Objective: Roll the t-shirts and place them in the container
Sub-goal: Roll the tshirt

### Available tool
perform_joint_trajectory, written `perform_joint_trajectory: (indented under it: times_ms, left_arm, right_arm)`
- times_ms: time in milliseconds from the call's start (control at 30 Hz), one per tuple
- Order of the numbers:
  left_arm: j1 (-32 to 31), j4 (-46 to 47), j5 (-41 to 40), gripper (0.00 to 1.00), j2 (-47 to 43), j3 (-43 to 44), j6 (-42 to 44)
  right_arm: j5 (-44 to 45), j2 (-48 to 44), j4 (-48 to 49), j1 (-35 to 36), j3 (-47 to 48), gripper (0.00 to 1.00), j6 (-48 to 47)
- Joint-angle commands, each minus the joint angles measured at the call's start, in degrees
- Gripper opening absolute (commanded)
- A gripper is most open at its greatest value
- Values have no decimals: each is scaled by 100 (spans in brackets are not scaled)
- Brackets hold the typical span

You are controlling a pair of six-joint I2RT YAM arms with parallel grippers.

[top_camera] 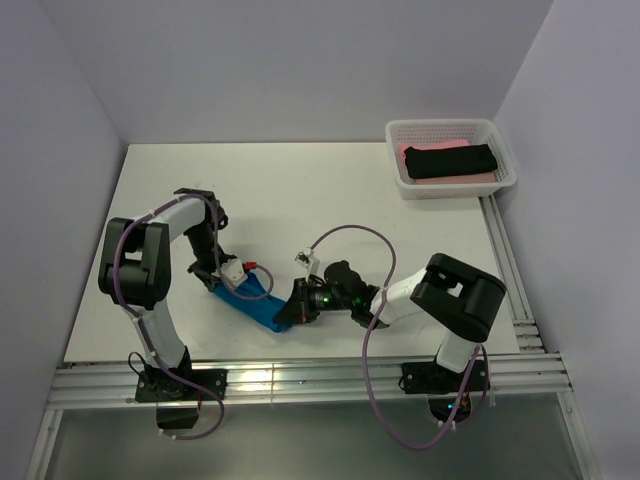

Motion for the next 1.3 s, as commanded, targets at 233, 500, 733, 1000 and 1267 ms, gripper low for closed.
perform_joint_trajectory:
  times_ms: [233, 500, 733, 1000, 1267]
  left_arm:
    - [14, -82, -1206, 0, 372, 309, 840]
    - [-250, -73, -1444, 0, 697, 361, 532]
    - [-435, -82, -1724, 0, 1206, 739, 198]
    - [-716, -82, -1927, 0, 1523, 871, -92]
    - [-971, -82, -2191, 0, 2077, 1117, -443]
  right_arm:
    - [-625, 515, 795, -108, -670, 0, 1867]
    - [52, 1061, 700, 59, -934, 0, 2406]
    - [219, 1237, 243, 112, -935, 0, 2547]
    - [1071, 377, -2111, 323, -356, 16, 1485]
    - [843, 903, -2184, 367, -249, 1, 1597]
